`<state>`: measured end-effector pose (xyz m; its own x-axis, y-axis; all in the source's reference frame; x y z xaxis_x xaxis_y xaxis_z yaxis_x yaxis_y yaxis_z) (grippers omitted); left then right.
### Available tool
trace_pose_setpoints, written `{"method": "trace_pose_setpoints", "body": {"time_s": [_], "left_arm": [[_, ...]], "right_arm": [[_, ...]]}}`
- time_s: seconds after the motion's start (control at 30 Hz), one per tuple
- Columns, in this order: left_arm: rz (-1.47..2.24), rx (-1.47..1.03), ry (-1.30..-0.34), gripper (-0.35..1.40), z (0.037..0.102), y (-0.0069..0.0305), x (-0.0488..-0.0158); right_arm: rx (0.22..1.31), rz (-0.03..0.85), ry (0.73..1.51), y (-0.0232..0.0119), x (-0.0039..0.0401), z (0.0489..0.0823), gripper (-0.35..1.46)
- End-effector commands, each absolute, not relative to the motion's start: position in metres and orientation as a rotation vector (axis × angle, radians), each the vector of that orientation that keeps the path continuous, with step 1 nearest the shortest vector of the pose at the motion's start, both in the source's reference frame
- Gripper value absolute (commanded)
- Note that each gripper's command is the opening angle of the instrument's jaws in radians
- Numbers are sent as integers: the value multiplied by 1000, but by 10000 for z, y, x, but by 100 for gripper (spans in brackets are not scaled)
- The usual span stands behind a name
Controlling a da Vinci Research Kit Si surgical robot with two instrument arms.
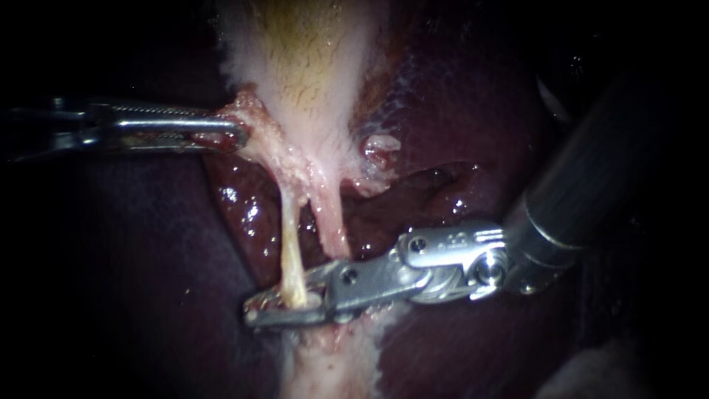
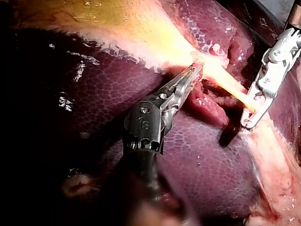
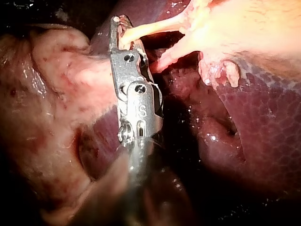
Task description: Clipping first clip left tube
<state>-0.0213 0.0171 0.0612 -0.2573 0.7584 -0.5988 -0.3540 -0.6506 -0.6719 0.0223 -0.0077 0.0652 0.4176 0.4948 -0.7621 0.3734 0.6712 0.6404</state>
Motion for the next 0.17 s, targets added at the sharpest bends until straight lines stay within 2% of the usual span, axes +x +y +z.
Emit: {"method": "trace_pose_setpoints", "body": {"time_s": [0.03,0.17], "left_arm": [[1970,-1259,-532,-35,613,171,-212],[1970,-1260,-532,-35,613,172,-212]], "right_arm": [[889,94,1177,-77,223,653,-35],[892,99,1175,-77,223,653,-35]]}}
